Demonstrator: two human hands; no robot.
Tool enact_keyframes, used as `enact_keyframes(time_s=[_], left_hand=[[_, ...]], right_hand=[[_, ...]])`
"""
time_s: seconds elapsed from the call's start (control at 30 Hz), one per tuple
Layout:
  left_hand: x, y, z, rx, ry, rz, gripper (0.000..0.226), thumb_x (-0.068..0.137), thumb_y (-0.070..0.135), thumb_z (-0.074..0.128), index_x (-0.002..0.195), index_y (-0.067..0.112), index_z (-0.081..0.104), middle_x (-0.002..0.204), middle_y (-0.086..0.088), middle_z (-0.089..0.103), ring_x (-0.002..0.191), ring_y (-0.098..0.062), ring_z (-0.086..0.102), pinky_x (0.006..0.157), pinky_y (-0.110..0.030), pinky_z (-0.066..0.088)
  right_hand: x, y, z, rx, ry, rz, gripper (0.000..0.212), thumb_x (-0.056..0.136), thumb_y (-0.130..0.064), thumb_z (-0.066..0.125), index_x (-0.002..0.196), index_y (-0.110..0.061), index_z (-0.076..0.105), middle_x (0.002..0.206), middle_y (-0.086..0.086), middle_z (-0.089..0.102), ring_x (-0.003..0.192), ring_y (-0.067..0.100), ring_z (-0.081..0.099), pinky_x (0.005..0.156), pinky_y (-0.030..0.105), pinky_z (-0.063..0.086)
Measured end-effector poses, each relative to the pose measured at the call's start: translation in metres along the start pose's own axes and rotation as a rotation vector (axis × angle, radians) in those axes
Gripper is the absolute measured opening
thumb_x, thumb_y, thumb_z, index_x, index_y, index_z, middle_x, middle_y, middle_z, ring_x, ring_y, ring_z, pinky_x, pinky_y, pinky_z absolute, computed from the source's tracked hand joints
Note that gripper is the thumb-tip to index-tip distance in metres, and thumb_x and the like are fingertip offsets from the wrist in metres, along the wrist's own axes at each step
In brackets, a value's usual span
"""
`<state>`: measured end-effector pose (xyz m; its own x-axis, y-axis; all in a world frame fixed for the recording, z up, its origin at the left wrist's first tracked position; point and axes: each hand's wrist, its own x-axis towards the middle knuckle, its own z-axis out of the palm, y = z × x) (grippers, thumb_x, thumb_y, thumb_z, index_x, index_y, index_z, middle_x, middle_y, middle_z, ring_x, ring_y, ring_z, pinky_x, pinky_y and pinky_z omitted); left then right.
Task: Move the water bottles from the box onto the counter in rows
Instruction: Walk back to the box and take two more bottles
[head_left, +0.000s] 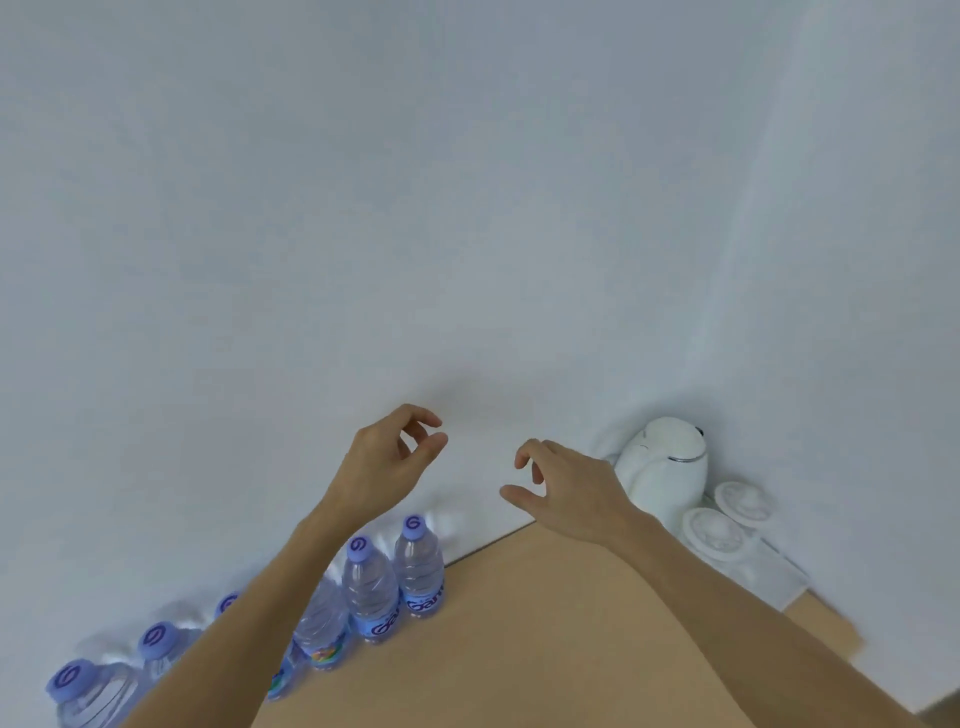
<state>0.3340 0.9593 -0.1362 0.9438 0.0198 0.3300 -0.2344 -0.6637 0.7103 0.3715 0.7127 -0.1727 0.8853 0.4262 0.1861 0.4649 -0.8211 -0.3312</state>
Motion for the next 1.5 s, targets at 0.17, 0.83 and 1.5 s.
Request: enact_keyframes(time_s=[0.17, 0.83, 1.5], left_hand=[[0.024, 0.071, 0.045, -0.110, -0.092, 0.138, 0.006, 0.090, 0.038, 0.061, 0.097, 0.039, 0.060, 0.086, 0.017, 0.062, 0.061, -0.017, 0.059, 0.057, -0.013, 0.046], [-0.049, 0.453, 0.364, -0.409, -0.508, 0.564, 0.006, 0.092, 0.037, 0.060, 0.097, 0.038, 0.061, 0.084, 0.016, 0.062, 0.060, -0.017, 0.060, 0.050, -0.014, 0.044], [0.021, 0.672, 0.648, -0.411, -0.619, 0.786, 0.012, 0.092, 0.042, 0.057, 0.104, 0.037, 0.057, 0.091, 0.019, 0.060, 0.084, -0.007, 0.060, 0.070, -0.013, 0.048]], right_hand=[[-0.052, 0.046, -0.063, -0.041, 0.108, 0.158, 0.037, 0.088, -0.063, 0.049, 0.111, -0.034, 0.048, 0.094, -0.016, 0.054, 0.074, 0.001, 0.048, 0.067, 0.027, 0.034], [-0.423, 0.299, -0.256, -0.325, 0.354, 0.720, 0.034, 0.083, -0.074, 0.041, 0.098, -0.043, 0.043, 0.084, -0.022, 0.049, 0.067, 0.002, 0.053, 0.063, 0.020, 0.044], [-0.524, 0.567, -0.378, -0.374, 0.431, 0.978, 0.036, 0.087, -0.067, 0.045, 0.110, -0.039, 0.048, 0.106, -0.019, 0.054, 0.085, 0.003, 0.051, 0.076, 0.023, 0.044]])
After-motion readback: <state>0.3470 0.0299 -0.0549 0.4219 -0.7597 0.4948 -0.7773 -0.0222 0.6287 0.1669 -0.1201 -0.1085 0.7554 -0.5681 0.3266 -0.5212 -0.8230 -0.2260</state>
